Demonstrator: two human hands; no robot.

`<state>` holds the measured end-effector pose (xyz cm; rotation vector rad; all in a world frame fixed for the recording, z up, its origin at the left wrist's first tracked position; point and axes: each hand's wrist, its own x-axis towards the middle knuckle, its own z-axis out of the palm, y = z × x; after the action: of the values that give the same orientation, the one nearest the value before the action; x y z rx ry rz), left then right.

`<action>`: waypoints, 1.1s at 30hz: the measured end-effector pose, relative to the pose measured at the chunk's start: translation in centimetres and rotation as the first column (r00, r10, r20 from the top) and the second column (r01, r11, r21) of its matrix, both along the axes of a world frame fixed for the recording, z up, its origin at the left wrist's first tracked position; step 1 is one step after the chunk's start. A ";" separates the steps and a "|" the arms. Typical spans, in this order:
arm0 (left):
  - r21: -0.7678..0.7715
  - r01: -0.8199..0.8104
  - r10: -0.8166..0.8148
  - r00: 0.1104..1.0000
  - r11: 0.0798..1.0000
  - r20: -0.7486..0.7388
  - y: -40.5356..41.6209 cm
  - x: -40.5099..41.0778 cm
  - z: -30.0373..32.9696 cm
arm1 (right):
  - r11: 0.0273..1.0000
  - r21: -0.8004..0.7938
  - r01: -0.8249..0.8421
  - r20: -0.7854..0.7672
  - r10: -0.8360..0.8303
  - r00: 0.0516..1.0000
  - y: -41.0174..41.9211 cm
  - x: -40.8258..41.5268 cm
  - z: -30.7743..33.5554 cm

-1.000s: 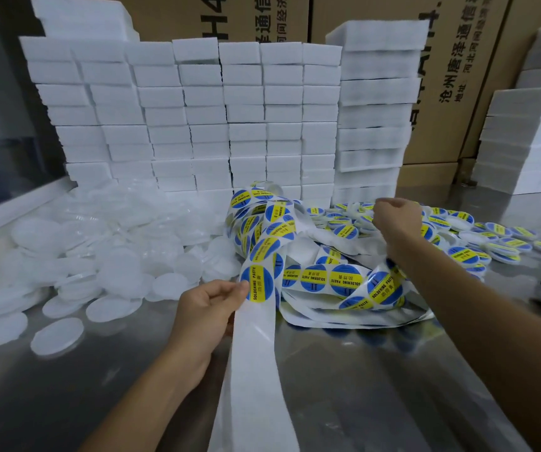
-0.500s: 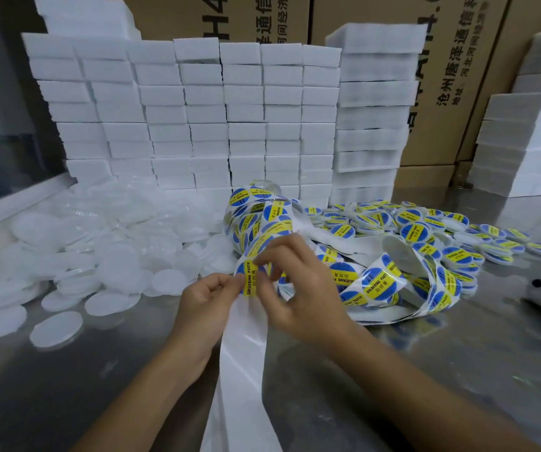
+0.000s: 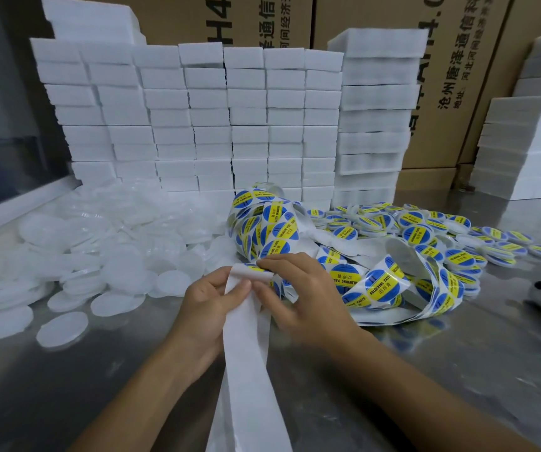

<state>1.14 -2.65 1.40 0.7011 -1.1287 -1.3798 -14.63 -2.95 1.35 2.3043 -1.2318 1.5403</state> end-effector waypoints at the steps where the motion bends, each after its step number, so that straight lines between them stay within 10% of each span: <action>1: -0.005 -0.018 0.018 1.000 1.000 0.012 -0.1 -0.1 -0.1 | 1.000 0.007 -0.009 0.018 0.009 1.000 0.0 0.0 0.0; 12: 0.058 -0.103 0.090 0.978 0.993 0.187 -0.2 0.1 -0.5 | 0.973 0.207 -0.103 0.308 0.036 0.951 -0.7 -0.4 0.2; 20: -0.205 -0.245 0.319 0.761 0.948 0.565 -0.5 0.6 -1.3 | 0.746 0.480 -0.462 0.781 -0.122 0.613 -1.4 -0.5 0.7; 26: -0.550 -0.356 0.655 0.401 0.756 0.641 -0.4 1.5 -0.6 | 0.698 0.488 -0.525 0.825 -0.172 0.539 -1.9 -0.5 0.4; 30: -0.580 -0.533 0.549 -0.237 0.616 0.801 -1.1 4.5 -0.1 | 0.719 0.473 -0.510 0.820 -0.147 0.553 -1.9 -0.4 0.3; 33: -0.309 -0.665 0.262 -0.174 0.680 0.949 -1.4 7.7 -0.6 | 0.722 0.473 -0.505 0.811 -0.132 0.570 -2.0 -0.5 0.1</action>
<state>8.86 -4.08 0.79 2.3559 -1.3552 -0.0742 -15.10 -4.99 1.44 2.1082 -2.0716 2.8547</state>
